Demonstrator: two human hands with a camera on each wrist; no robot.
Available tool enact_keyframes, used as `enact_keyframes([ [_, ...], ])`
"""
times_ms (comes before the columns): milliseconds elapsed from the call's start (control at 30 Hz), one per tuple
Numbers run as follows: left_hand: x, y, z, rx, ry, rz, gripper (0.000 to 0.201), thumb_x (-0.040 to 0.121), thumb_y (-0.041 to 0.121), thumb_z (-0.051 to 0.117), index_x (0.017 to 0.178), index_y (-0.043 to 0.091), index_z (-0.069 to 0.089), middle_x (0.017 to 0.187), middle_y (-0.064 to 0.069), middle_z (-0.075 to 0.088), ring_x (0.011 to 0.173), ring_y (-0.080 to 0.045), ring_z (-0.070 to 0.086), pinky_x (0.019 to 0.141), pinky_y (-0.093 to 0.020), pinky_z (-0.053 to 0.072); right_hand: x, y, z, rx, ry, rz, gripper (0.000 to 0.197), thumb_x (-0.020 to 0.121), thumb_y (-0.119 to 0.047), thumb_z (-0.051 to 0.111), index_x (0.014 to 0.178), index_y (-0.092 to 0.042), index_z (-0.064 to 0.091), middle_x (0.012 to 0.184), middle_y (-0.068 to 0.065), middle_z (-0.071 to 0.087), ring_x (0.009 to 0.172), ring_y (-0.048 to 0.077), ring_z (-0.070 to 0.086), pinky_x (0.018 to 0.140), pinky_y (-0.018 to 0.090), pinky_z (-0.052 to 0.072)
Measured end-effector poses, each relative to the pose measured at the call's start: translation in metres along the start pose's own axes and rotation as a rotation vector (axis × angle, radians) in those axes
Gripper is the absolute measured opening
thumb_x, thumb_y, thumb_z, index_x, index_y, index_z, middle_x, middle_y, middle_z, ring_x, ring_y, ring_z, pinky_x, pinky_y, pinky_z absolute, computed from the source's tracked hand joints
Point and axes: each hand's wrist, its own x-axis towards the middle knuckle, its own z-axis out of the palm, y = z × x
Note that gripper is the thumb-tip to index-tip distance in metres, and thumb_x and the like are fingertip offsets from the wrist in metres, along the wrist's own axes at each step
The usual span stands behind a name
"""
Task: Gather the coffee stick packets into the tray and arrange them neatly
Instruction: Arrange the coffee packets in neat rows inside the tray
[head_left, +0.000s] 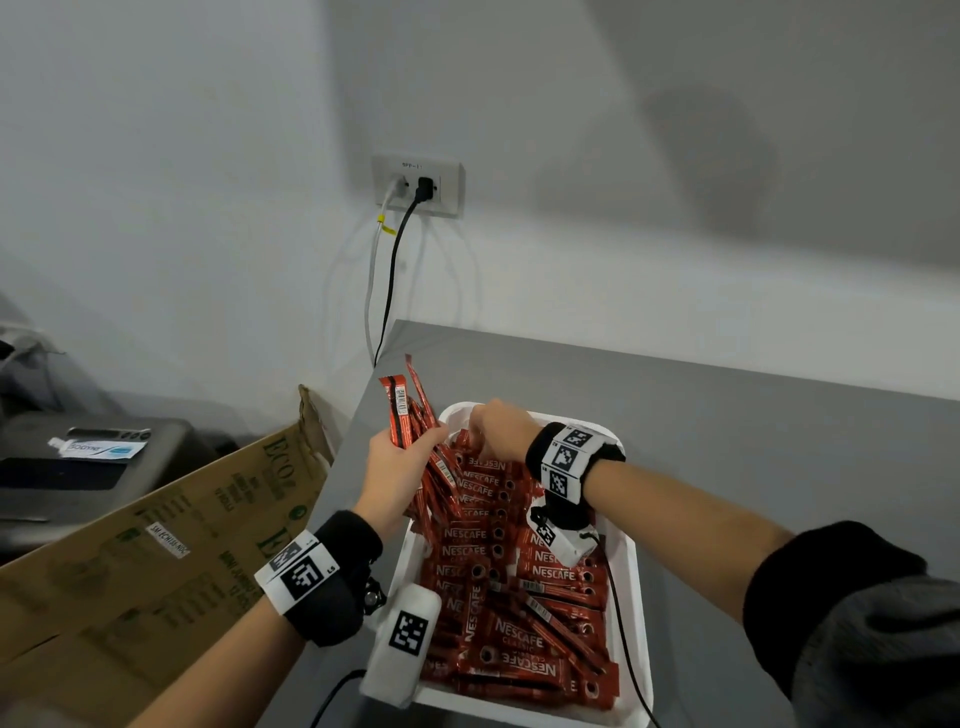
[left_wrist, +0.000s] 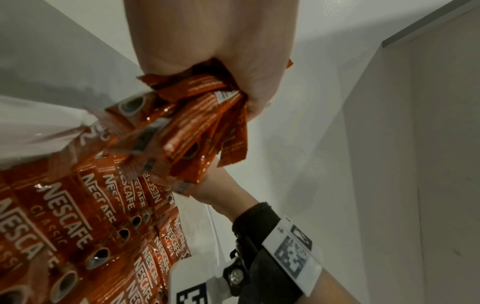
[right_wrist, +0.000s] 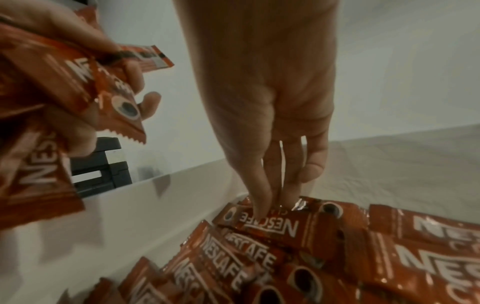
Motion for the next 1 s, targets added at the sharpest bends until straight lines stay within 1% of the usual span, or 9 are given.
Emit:
enact_keyframes([
  [133,0.0,-0.001,0.001,0.027,-0.014,0.009,0.005,0.088,0.011,0.06,0.086,0.006,0.061,0.078,-0.009,0.063,0.068,-0.018,0.062,0.064,-0.026,0.052,-0.003,0.002,-0.001,0.025,0.03,-0.02,0.01,0.084,-0.002,0.062,0.092,-0.002,0.068,0.099,0.014,0.069,0.092,0.028,0.065,0.086,0.038,0.053],
  [333,-0.001,0.002,-0.002,0.004,-0.029,0.01,0.007,0.087,0.01,0.061,0.088,0.003,0.061,0.078,-0.01,0.061,0.067,-0.019,0.061,0.065,-0.025,0.052,-0.011,0.015,-0.015,0.129,0.098,-0.024,0.013,0.085,-0.006,0.066,0.097,-0.003,0.069,0.101,0.012,0.069,0.092,0.023,0.063,0.075,0.024,0.046],
  [467,-0.004,0.005,-0.001,-0.005,-0.035,0.018,0.005,0.087,0.01,0.061,0.088,0.005,0.061,0.078,-0.011,0.062,0.068,-0.019,0.062,0.066,-0.026,0.052,-0.013,0.008,-0.001,0.014,0.004,-0.035,0.018,0.083,-0.02,0.071,0.095,-0.006,0.067,0.099,0.01,0.068,0.086,0.023,0.062,0.074,0.029,0.046],
  [567,-0.004,0.005,-0.002,-0.004,-0.033,0.029,0.008,0.087,0.01,0.061,0.092,0.004,0.062,0.081,-0.011,0.063,0.071,-0.019,0.062,0.067,-0.026,0.052,-0.01,-0.001,0.001,-0.075,0.007,-0.026,0.026,0.082,-0.027,0.071,0.097,-0.008,0.064,0.1,0.008,0.066,0.091,0.025,0.062,0.077,0.033,0.049],
  [700,-0.005,0.004,-0.004,-0.008,-0.038,0.02,0.01,0.088,0.011,0.061,0.093,0.004,0.062,0.082,-0.011,0.064,0.073,-0.02,0.063,0.068,-0.026,0.052,-0.004,-0.007,-0.001,-0.124,-0.032,0.003,0.022,0.08,-0.023,0.072,0.095,-0.01,0.062,0.101,0.009,0.067,0.093,0.026,0.064,0.082,0.038,0.053],
  [800,-0.005,0.004,-0.004,-0.001,-0.044,0.019,0.008,0.088,0.012,0.06,0.094,0.007,0.062,0.082,-0.008,0.064,0.072,-0.017,0.064,0.063,-0.022,0.053,-0.002,-0.006,-0.004,-0.03,-0.057,0.023,0.017,0.08,-0.017,0.071,0.08,-0.016,0.054,0.092,0.007,0.061,0.087,0.024,0.06,0.079,0.033,0.051],
  [867,-0.005,0.003,-0.004,-0.002,-0.051,0.02,0.008,0.088,0.011,0.06,0.094,0.005,0.062,0.081,-0.007,0.065,0.071,-0.016,0.064,0.061,-0.02,0.053,-0.006,-0.002,-0.012,0.1,-0.012,0.031,0.013,0.084,-0.015,0.067,0.092,-0.011,0.057,0.094,0.009,0.059,0.087,0.024,0.058,0.077,0.032,0.049],
  [933,-0.003,0.002,-0.004,-0.001,-0.051,0.017,0.012,0.088,0.011,0.06,0.096,0.002,0.062,0.081,-0.009,0.064,0.07,-0.017,0.064,0.063,-0.023,0.052,-0.013,0.005,-0.02,0.322,0.075,0.046,0.029,0.087,-0.009,0.062,0.113,-0.006,0.049,0.099,0.01,0.058,0.085,0.025,0.059,0.071,0.032,0.051],
  [1000,-0.002,0.001,-0.003,0.008,-0.051,0.013,0.011,0.087,0.011,0.061,0.093,0.002,0.062,0.079,-0.009,0.064,0.065,-0.015,0.064,0.062,-0.022,0.053,-0.021,0.013,-0.022,0.493,0.167,0.044,0.031,0.087,-0.002,0.057,0.114,-0.008,0.044,0.095,0.011,0.058,0.079,0.029,0.065,0.062,0.029,0.052],
])
